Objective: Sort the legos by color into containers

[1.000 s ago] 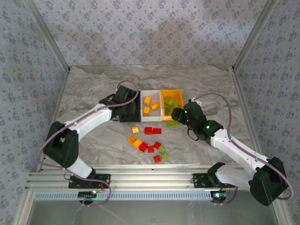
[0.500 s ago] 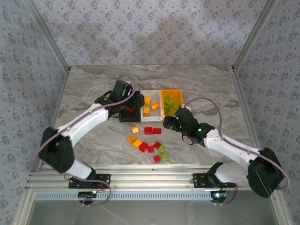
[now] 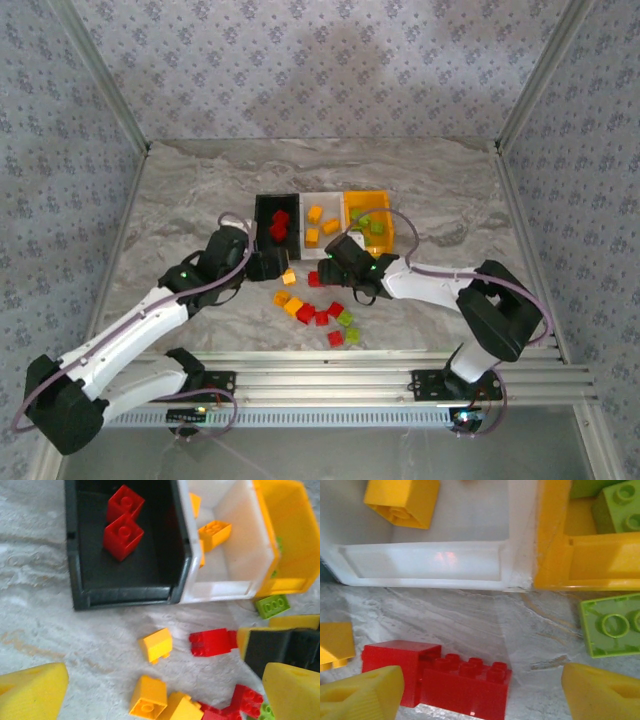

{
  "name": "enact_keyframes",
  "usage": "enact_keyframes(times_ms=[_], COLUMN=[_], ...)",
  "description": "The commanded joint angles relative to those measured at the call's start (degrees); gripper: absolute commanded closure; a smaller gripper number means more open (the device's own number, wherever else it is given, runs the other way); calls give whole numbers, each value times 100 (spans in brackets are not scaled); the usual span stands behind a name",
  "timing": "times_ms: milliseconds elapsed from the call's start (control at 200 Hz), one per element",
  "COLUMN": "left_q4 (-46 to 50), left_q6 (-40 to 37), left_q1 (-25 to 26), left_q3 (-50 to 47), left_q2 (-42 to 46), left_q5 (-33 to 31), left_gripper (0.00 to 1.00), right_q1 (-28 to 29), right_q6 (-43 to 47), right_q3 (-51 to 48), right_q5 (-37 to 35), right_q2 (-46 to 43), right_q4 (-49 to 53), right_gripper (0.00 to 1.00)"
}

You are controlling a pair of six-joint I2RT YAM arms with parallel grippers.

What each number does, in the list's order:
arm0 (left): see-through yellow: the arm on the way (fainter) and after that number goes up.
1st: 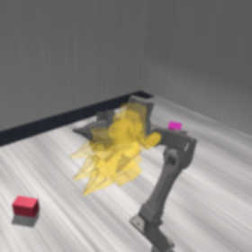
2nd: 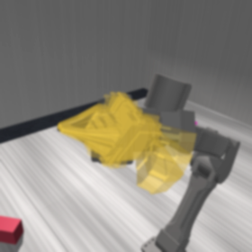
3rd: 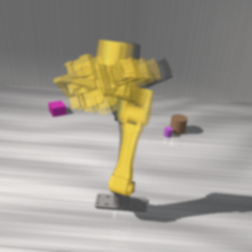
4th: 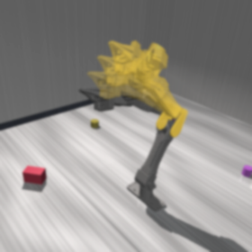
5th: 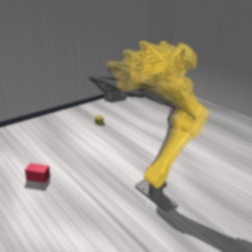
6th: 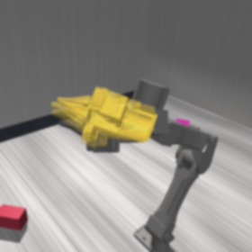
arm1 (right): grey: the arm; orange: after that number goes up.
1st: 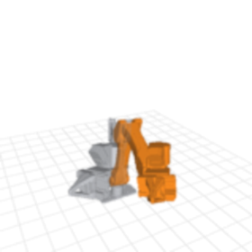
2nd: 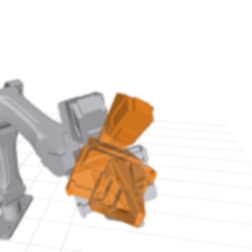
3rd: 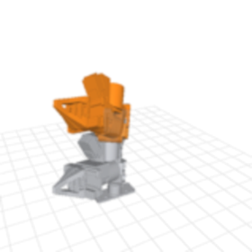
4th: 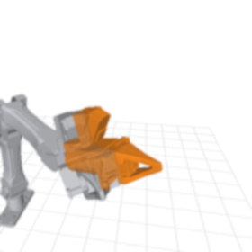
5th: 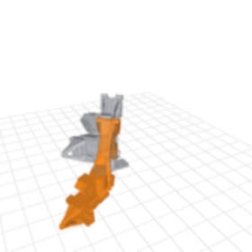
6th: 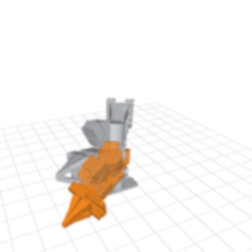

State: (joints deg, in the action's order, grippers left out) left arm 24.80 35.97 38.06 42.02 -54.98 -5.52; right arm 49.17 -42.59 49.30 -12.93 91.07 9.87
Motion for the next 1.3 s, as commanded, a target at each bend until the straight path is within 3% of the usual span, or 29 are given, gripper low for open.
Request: enact_keyframes(times_ms=[0,330,440,545,710,894,1019,1149,1294], left_q4=[95,244,271,286,372,416,403,438,562], left_q6=[167,213,249,261,297,328,348,385,381], left_q1=[41,38,35,31,34,25,21,24,22], left_q3=[-68,-236,-296,-337,-386,-433,-505,-541,-563], left_q2=[300,473,577,692,790,801,804,813,961], left_q5=[-172,-260,-299,-367,-523,-577,-589,-545,-528], left_gripper=[0,0,0,0,0,0,0,0,0], right_q1=[50,25,75,104,127,46,14,53,152], right_q6=[-109,-475,-237,-24,-131,-229,-122,99,517], right_q3=[112,-599,-607,-427,-76,-28,-41,-61,224], right_q5=[-317,-685,-623,-296,-175,-192,-200,-249,-161], right_q2=[153,-710,-944,-750,-39,318,283,-45,-601], right_q4=[480,914,658,365,364,314,277,286,381], right_gripper=[19,25,19,13,13,25,40,55,60])
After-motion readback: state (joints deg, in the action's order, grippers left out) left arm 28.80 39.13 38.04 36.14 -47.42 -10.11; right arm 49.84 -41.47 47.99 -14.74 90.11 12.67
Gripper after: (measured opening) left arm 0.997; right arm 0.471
